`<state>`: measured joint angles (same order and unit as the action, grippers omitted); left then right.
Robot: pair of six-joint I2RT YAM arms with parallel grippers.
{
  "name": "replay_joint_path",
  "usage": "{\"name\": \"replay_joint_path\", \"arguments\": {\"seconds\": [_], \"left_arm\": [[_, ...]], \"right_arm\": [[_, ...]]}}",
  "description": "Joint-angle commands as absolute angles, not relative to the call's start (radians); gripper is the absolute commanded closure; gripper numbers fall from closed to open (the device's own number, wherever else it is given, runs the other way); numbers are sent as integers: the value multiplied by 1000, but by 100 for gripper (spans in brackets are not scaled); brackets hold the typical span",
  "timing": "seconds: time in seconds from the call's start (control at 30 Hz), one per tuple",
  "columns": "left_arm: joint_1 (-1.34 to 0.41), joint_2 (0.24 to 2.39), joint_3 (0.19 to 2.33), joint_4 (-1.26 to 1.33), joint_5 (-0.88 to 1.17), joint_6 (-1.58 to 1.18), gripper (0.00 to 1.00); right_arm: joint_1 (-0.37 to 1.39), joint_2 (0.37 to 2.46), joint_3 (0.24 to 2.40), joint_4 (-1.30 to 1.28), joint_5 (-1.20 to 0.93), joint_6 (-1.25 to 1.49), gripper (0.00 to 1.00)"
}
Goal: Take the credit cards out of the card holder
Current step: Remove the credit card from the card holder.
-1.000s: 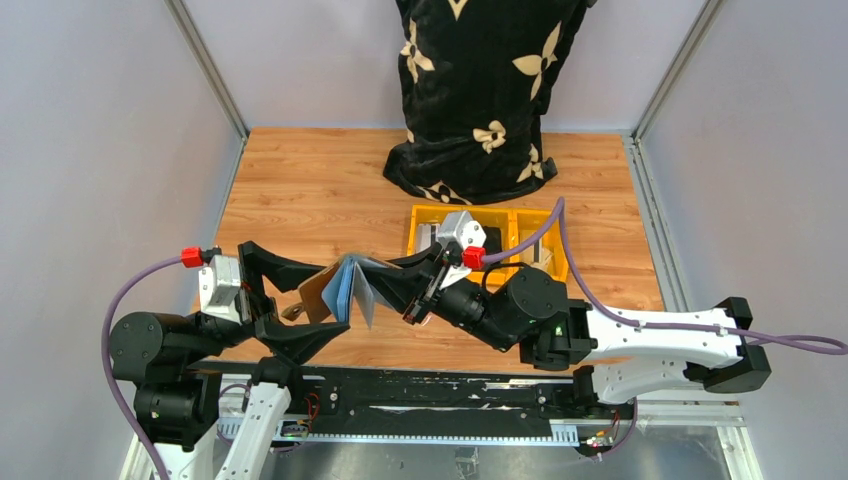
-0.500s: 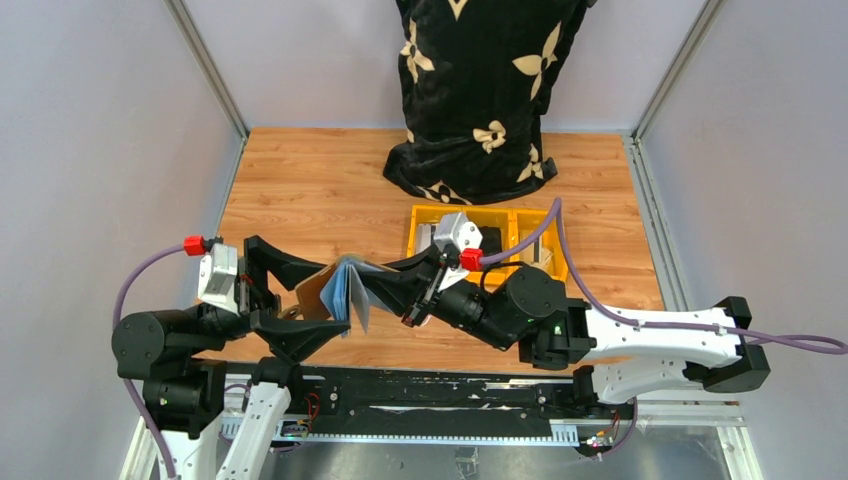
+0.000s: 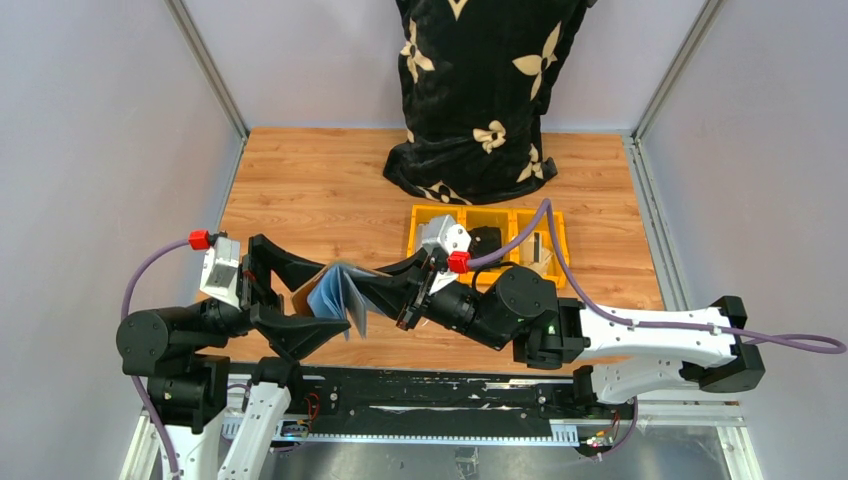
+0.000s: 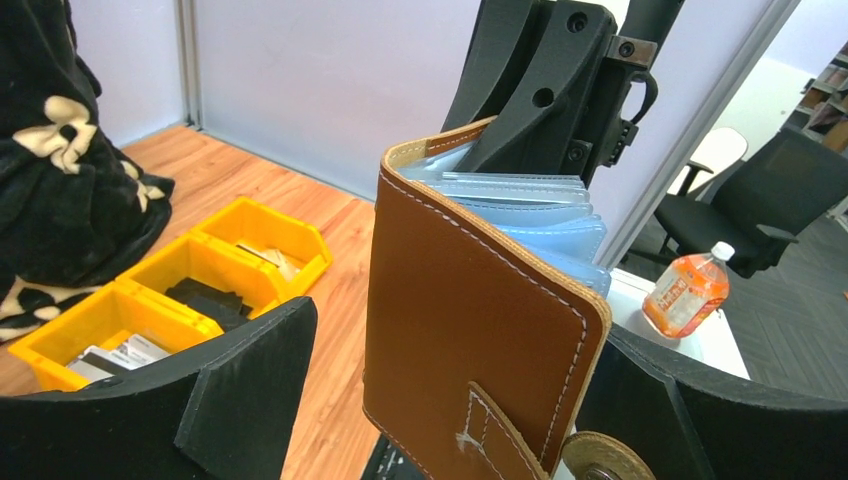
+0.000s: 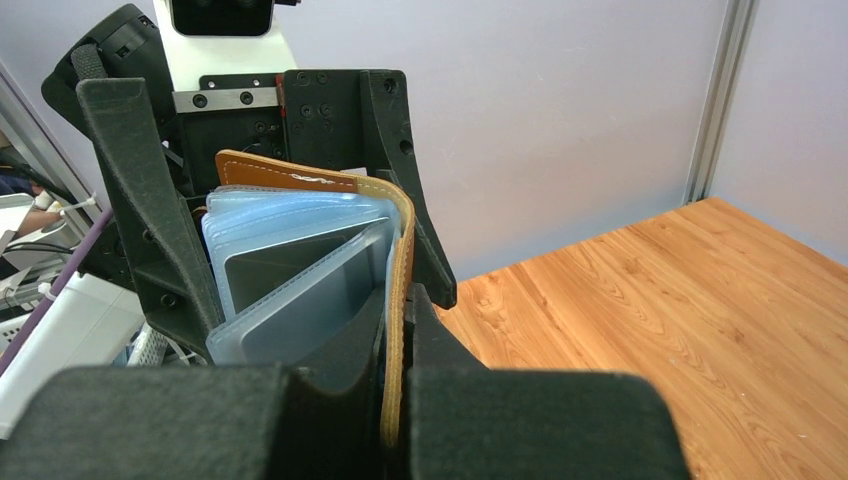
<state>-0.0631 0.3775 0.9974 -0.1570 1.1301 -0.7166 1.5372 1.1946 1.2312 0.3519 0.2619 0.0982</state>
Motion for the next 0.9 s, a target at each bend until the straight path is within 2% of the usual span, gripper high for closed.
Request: {"name": "replay_joint_path", "arguments": {"seconds": [0.0, 0.23, 0.57, 0.87], "left_arm": [[-63, 384, 1028, -209, 1086, -669, 6], [-63, 388, 1084, -375, 953, -513, 11], [-63, 384, 1091, -406, 920, -488, 16], [-63, 388, 1105, -410, 892, -482, 29]], "right_arm": [[1539, 1164, 1249, 360, 235, 106, 100], [1539, 1117, 1201, 382, 259, 100, 100], [1537, 1090, 1179, 385, 258, 98, 100], [1537, 1069, 1159, 394, 266, 94, 100]]}}
